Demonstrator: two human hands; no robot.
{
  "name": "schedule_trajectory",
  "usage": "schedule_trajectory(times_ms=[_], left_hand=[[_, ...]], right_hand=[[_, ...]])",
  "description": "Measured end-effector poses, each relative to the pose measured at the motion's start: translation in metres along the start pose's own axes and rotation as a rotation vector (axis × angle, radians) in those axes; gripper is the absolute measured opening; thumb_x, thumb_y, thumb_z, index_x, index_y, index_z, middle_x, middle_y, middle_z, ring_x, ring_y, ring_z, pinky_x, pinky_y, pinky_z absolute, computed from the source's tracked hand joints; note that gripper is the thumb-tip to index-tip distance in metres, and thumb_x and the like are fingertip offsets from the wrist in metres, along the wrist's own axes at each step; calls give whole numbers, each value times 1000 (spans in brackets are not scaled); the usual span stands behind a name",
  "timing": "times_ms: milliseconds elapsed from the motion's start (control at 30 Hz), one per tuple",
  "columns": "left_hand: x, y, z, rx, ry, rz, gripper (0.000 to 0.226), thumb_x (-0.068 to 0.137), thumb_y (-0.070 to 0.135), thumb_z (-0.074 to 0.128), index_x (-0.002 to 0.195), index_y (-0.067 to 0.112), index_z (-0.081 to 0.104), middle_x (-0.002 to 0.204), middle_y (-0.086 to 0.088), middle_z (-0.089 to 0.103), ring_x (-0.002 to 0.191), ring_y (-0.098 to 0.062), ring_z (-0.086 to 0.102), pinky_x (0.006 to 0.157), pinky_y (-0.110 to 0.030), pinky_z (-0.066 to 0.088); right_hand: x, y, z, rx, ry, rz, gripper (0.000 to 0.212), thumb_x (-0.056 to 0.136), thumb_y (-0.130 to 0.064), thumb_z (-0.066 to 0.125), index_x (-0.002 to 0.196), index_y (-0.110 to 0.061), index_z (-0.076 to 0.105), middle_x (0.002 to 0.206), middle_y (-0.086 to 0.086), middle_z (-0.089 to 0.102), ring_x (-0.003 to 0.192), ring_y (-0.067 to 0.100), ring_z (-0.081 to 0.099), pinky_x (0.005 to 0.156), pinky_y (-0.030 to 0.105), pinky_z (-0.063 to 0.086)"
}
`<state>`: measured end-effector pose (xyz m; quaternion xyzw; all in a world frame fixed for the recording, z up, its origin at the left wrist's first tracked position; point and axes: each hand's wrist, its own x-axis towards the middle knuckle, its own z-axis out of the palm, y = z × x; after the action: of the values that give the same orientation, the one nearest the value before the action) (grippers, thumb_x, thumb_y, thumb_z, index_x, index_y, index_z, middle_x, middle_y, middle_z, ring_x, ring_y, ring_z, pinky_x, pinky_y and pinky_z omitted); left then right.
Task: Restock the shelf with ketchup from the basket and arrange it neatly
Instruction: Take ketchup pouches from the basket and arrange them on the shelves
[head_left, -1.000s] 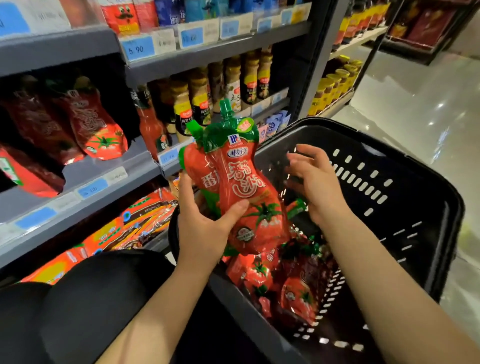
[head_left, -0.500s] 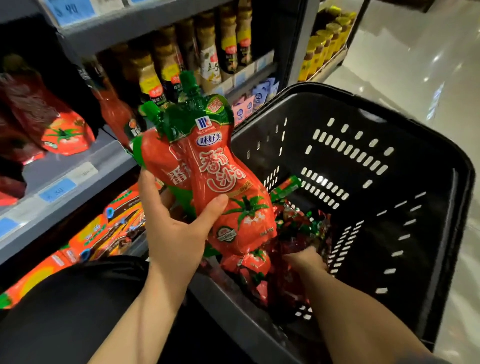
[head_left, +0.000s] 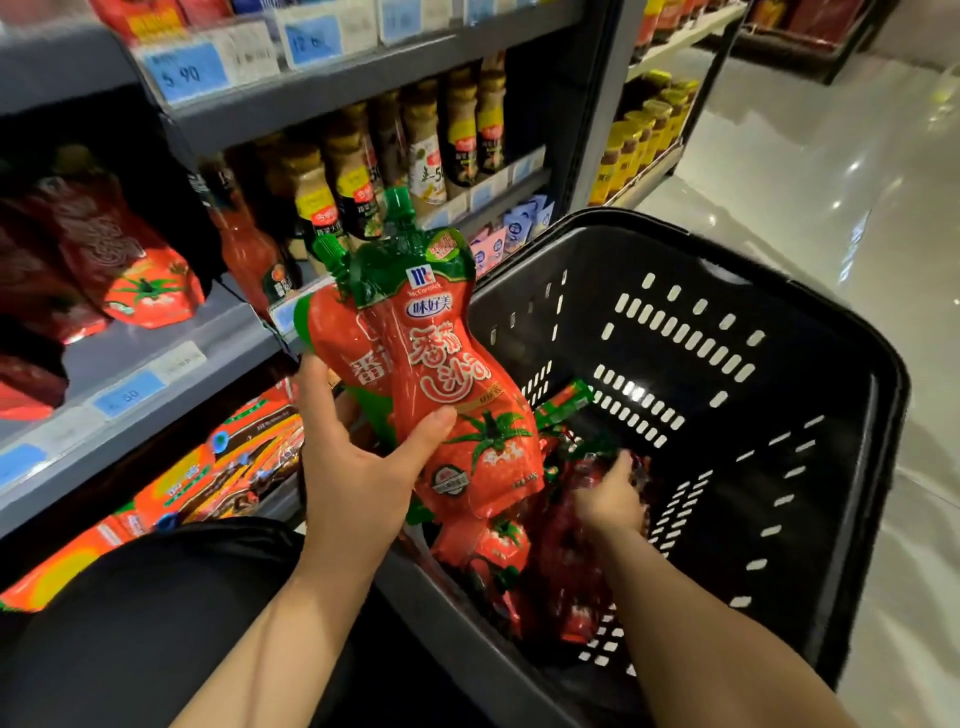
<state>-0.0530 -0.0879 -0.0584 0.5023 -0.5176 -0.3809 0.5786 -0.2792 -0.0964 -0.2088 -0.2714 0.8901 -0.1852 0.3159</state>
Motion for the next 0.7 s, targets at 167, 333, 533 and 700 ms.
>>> schedule_trajectory(times_ms=[167, 333, 533, 700], left_hand=[[-3, 10, -1, -62, 80, -30, 83, 64, 30, 84, 132, 34, 36, 116, 27, 55, 110, 0, 57, 95, -44, 51], [-6, 20, -21, -153, 231, -13, 82, 64, 19, 87, 128, 40, 39, 122, 15, 56, 111, -6, 57, 93, -42, 52], [-12, 51, -74, -315, 348, 75, 68, 70, 2, 74, 120, 38, 46, 105, 4, 69, 90, -8, 68, 79, -25, 57], [-30, 63, -128, -268, 495, 134, 73, 73, -14, 67, 119, 38, 44, 97, 1, 73, 77, -4, 69, 71, -21, 57]], right_hand=[[-25, -50, -10, 173, -24, -267, 77, 81, -17, 66, 143, -30, 21, 114, 9, 63, 102, 30, 59, 86, 32, 42], [-54, -96, -55, 417, -14, -514, 88, 74, -8, 73, 136, -44, 23, 91, 3, 67, 83, 21, 65, 83, 43, 53], [-126, -150, -103, 817, -219, -771, 89, 77, 8, 69, 142, -35, 25, 84, 10, 64, 76, 18, 65, 75, 37, 54], [-188, -192, -81, 1012, -546, -854, 40, 82, 14, 58, 115, -9, 57, 65, -2, 69, 60, 8, 65, 64, 26, 55]])
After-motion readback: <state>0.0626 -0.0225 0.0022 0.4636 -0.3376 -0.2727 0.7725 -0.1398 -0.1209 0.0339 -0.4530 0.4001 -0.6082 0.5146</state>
